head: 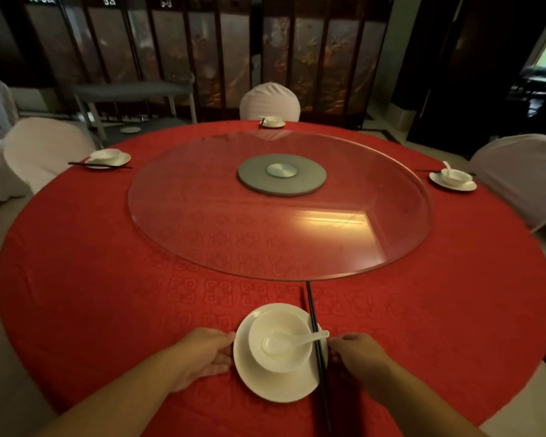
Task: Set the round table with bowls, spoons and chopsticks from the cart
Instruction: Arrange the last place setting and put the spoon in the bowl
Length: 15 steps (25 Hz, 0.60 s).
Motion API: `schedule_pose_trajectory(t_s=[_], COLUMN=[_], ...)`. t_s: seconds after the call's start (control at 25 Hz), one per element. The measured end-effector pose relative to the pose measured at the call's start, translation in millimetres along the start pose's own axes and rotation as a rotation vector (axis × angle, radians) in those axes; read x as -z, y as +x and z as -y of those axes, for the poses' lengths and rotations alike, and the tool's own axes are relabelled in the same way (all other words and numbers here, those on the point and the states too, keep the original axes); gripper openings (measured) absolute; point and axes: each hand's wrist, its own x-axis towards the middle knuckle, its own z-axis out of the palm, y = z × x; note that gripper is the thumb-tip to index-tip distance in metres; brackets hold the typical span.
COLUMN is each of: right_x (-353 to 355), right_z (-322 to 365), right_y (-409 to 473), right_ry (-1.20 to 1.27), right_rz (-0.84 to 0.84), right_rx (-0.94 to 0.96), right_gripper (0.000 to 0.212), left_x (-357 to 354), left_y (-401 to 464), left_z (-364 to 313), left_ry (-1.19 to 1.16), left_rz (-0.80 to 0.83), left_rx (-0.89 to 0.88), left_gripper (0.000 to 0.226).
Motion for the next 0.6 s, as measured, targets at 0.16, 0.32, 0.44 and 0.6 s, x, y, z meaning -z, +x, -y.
schedule_pose_trajectory(t_s=[0.16,0.32,0.44,0.6], right_x=[-0.3,0.8,-0.2,-1.6], right_z=[3.6,1.1,2.6,4.6], right_y=[-1.3,-7.2,-6.8,-3.2], right_ry=[-0.032,-0.018,-0.051,-0.097], right_rz=[-0.008,0.024,0.014,0.004], right_rx=[-0.002,0.012,0.025,0.011], right_gripper=[0.022,0.021,0.021,0.012], left_x=[2.9,1.2,-1.1,-3.8], left_y=[1.0,2.9,0.2,-2.2], left_z=[0.6,0.8,-3.8,-9.6], left_ry=[0.042,0.055,0.062,0.093], left_rz=[0.045,0.047,0.039,0.035], left_rx=[-0.021,-0.029,-0.006,0.010], left_gripper=[0.030,0.024,0.023,0.027])
